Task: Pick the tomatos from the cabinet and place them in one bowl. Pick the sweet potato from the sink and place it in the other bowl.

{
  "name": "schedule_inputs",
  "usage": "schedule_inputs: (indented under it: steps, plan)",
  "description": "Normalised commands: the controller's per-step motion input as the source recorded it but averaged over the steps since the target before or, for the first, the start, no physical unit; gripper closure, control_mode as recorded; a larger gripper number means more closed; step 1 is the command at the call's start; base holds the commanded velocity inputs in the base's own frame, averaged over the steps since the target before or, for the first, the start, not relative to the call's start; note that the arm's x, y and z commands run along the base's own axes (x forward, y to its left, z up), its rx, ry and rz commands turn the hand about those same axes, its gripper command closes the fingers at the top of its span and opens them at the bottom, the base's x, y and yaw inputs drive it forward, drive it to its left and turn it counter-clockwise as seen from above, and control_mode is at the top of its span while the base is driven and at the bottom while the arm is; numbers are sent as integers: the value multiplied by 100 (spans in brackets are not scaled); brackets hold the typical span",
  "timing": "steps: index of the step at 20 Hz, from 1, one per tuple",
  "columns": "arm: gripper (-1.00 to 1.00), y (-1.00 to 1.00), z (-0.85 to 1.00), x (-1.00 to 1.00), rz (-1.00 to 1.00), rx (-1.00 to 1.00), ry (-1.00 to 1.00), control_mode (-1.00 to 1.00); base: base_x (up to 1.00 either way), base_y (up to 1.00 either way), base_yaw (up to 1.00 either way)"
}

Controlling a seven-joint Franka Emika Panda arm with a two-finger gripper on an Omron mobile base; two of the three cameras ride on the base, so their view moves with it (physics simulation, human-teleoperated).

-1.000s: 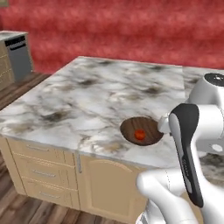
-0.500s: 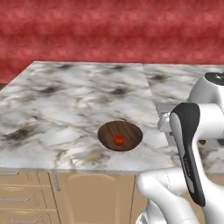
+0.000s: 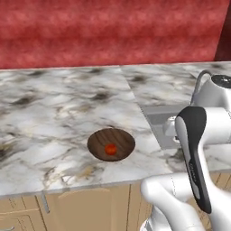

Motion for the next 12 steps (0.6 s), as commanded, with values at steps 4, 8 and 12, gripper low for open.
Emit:
schedule_inputs:
  steps: [4, 8, 12]
  plan:
    - [100, 0, 0, 0, 0, 0, 0, 100, -9, 60, -24]
    - [100, 0, 0, 0, 0, 0, 0, 100, 3, 83, -15]
    - [100, 0, 0, 0, 0, 0, 0, 100, 35, 48, -9]
